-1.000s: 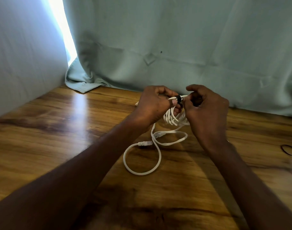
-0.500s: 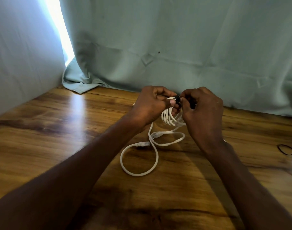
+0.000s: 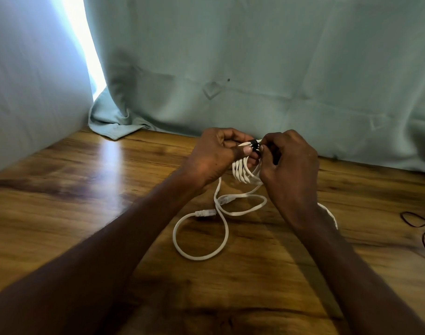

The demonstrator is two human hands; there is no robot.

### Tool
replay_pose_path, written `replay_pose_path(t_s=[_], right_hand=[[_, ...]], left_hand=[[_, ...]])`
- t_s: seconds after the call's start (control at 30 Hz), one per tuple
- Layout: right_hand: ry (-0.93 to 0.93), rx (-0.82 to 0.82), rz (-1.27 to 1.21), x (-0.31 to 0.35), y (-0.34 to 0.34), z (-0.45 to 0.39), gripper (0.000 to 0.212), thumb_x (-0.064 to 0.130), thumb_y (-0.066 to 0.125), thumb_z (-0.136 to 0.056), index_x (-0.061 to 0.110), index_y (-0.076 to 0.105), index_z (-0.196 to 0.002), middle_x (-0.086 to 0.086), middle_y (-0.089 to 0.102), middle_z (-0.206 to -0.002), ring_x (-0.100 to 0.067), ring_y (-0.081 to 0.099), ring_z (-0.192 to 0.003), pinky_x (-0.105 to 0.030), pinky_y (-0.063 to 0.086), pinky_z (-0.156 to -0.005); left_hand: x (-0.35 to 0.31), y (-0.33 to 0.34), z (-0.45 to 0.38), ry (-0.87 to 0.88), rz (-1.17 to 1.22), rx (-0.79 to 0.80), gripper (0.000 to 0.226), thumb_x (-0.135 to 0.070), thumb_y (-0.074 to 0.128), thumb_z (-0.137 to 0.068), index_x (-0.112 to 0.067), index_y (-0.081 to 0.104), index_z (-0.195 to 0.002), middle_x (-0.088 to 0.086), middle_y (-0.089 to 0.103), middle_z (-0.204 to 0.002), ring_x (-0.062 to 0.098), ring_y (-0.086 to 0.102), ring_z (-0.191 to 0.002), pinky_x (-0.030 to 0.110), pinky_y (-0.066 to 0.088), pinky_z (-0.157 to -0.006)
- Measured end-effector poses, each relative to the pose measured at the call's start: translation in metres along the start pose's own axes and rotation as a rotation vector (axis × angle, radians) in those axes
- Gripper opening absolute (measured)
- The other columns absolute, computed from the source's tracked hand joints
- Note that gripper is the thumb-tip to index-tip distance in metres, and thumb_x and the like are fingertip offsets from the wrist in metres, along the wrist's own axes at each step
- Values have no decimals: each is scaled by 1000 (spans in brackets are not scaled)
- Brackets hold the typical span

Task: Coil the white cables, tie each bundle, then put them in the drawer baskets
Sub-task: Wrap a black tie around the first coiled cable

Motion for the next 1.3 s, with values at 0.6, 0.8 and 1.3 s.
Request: replay_pose_path(t_s=[0.6,0.8,1.3], right_hand=[[-168,162,-174,-3,-2,-7,22,13,70,-93,17,77,-114,3,58,-105,-9,58,-89,-31,56,-72],[-86,124,-278,-7,-6,-10,17,8,78,-89,19,80,-101,5,63,-98,-8,63,-86,-24,55,-70],[40,285,-403,1,12,-1,20,23,89,-74,39,79,-81,16,53,-98,-10,45,-104,-16,39,-82]], left_hand=[[3,0,0,-28,27,24,25,-1,71,-91,-1,72,-116,15,78,-104,28,76,-99,50,60,-92],[2,0,1,-87,108,53,28,0,71,-90,3,70,-118,20,77,-105,34,76,-98,45,62,-87],[22,0,-2,-301,270,-329,19,6,63,-95,-2,76,-104,15,78,-97,27,77,-84,39,64,-68]])
Point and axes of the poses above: each hand's wrist, its own z-axis away from the middle knuckle, its own y-axis out of the palm, x = y × z, the point moved 4 cm from there along -z, towards the middle knuckle
